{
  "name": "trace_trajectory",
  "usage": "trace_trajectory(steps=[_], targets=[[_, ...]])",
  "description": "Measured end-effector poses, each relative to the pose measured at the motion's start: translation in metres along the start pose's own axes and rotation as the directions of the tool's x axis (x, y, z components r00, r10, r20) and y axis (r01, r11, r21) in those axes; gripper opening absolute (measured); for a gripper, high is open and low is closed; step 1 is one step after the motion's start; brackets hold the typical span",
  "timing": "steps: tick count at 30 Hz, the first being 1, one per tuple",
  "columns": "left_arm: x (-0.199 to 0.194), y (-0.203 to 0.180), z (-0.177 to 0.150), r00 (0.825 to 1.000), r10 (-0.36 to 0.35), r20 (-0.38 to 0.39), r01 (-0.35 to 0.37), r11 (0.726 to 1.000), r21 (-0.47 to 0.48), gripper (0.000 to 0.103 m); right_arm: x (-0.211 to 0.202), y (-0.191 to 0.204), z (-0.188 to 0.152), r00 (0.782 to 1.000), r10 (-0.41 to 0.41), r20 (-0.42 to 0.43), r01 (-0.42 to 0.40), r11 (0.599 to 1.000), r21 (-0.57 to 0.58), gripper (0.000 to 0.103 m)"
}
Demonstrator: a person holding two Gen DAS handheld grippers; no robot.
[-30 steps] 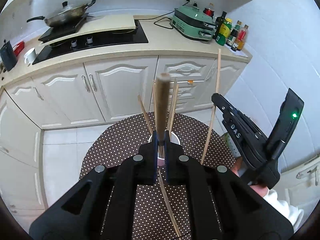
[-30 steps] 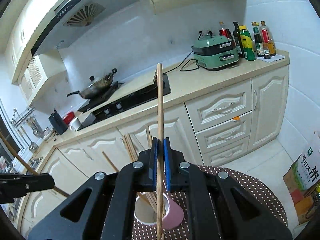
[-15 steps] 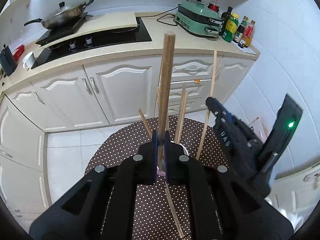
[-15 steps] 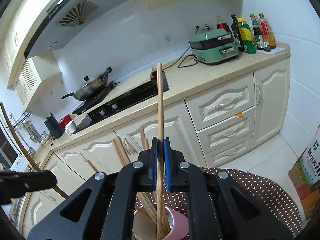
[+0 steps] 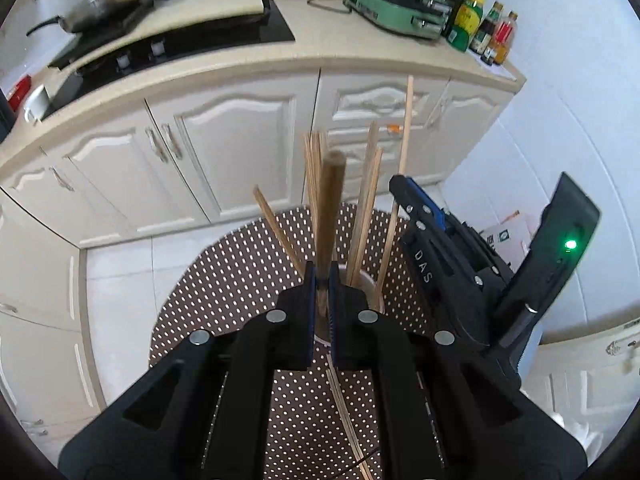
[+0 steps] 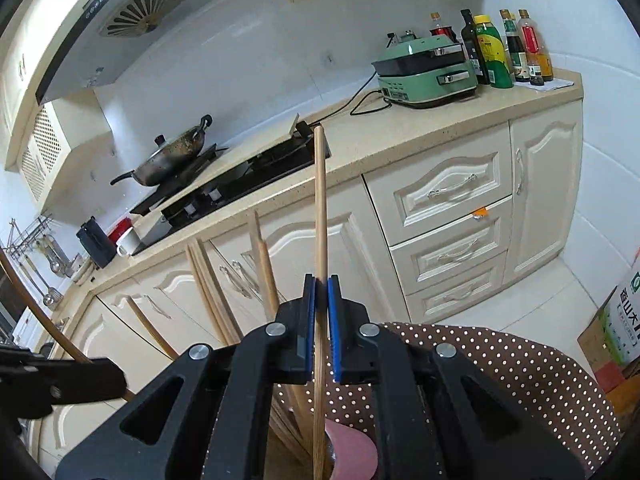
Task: Organize utensils
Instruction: 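Lower both chopsticks into the pink cup, then open both tools to release the chopsticks inside the cup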
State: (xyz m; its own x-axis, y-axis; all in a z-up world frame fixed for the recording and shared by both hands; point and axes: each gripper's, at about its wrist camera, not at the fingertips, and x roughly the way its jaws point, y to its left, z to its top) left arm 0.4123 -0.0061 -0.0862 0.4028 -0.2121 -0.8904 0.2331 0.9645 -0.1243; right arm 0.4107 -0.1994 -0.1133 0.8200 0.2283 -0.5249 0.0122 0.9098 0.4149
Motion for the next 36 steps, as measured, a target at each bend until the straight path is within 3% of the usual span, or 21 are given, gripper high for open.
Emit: trace_trajectory(steps=[10,16,22,24,26,28,30,31,32,36], targets=[[0.042,0.018,-0.017,0.999,-0.003,-0.038,0.0,0.998,-0.067,0.006,0.007,-0.001,-0.028,0.999,-0.001,-0.054,0.0,1.0,-0.025,0.008],[0.057,0.022,-0.031,1.0,-0.024,-0.014,0.022,0.994,-0.104,0.006,0.003,0.011,-0.04,0.996,0.015,-0.086,-0.025,0.992,-0.123,0.008],[0.071,0.025,-0.046,0.999,-0.043,-0.003,0.042,0.991,-0.128,0.007,0.002,0.009,-0.05,0.991,0.016,-0.135,-0.036,0.988,-0.147,0.009],[0.073,0.024,-0.05,0.999,-0.033,-0.005,0.032,0.992,-0.118,0.007,0.0,0.007,-0.051,0.99,0.016,-0.142,-0.037,0.988,-0.148,0.015],[0.077,0.023,-0.052,1.0,-0.024,-0.019,0.022,0.992,-0.121,0.007,-0.002,0.004,-0.052,0.988,0.021,-0.155,-0.043,0.989,-0.143,0.043],[0.076,0.025,-0.055,1.0,-0.018,0.0,0.018,0.992,-0.128,0.012,-0.006,0.001,-0.052,0.988,0.017,-0.156,-0.039,0.99,-0.137,0.045],[0.077,0.027,-0.057,1.0,-0.008,-0.007,0.007,0.99,-0.139,0.032,-0.008,-0.003,-0.052,0.987,0.008,-0.163,-0.029,0.991,-0.127,0.045],[0.077,0.029,-0.059,1.0,0.002,-0.008,-0.004,0.989,-0.149,0.048,-0.009,-0.006,-0.052,0.986,0.002,-0.169,-0.022,0.993,-0.117,0.045],[0.076,0.031,-0.059,1.0,0.01,0.0,-0.009,0.988,-0.156,0.054,-0.01,-0.011,-0.052,0.985,-0.005,-0.174,-0.013,0.995,-0.101,0.048],[0.068,0.035,-0.065,0.999,0.021,0.045,-0.013,0.986,-0.169,0.059,-0.019,-0.018,-0.054,0.984,-0.026,-0.174,0.008,0.994,-0.105,0.052]])
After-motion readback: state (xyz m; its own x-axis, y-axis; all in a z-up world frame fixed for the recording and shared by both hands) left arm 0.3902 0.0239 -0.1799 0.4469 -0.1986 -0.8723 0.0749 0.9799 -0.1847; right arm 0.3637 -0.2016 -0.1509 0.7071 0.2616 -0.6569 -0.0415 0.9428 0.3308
